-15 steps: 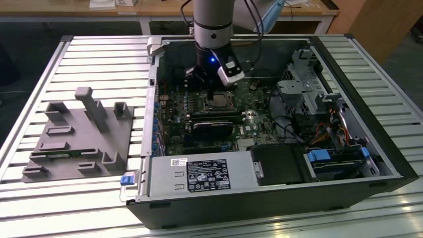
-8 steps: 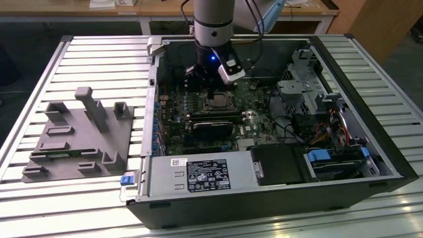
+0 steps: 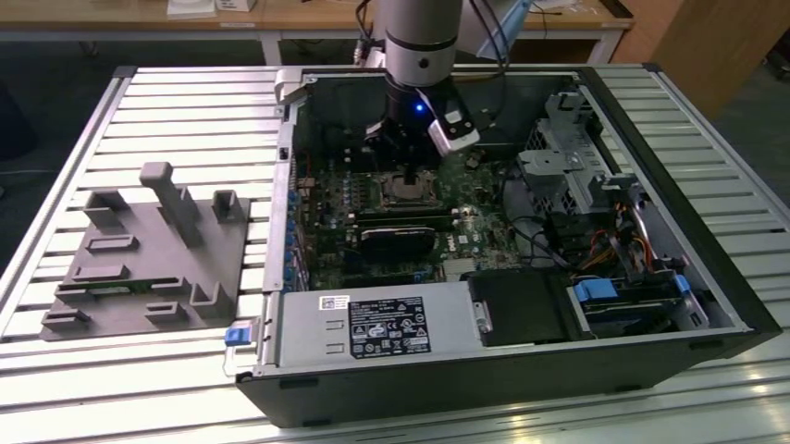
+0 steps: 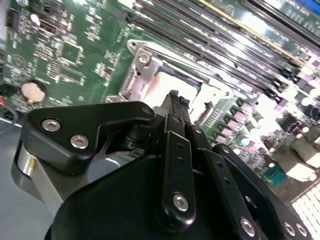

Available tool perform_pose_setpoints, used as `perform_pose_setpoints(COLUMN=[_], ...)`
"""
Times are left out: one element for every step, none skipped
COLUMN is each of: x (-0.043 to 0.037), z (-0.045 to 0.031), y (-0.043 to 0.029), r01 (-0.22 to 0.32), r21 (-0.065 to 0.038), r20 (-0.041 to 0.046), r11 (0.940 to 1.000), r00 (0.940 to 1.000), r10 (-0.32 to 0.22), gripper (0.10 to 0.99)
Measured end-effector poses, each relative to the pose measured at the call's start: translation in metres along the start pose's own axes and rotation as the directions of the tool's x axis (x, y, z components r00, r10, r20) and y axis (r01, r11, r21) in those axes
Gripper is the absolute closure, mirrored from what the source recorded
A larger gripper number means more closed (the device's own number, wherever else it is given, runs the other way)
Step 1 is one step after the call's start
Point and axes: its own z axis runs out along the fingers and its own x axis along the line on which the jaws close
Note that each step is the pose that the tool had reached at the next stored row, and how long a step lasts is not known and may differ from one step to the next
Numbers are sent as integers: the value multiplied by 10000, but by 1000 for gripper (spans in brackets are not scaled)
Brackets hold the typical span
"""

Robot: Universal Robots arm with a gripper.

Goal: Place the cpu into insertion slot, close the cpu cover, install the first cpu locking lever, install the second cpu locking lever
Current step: 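Close the cpu cover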

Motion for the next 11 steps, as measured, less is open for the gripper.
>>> perform_pose_setpoints(x=[-16,-25,-26,-27,-27,-28,-28,-29,-29,-30,-30], z=[0,1,1,-4,-18,-38,-60,-83,-106,-130,-152], y=[1,2,2,2,3,3,4,4,4,5,5], r01=[-1,-1,-1,-1,-1,-1,-1,-1,-1,-1,-1], r21=[-1,-1,-1,1,1,-1,-1,0,-1,-1,-1], r20=[-1,-1,-1,-2,-2,-1,-1,-1,-1,-1,-2], r11=[10000,10000,10000,10000,10000,10000,10000,10000,10000,10000,10000], r00=[10000,10000,10000,10000,10000,10000,10000,10000,10000,10000,10000], r10=[1,1,1,1,1,1,1,1,1,1,1], gripper=[980,980,980,980,980,980,980,980,980,980,980])
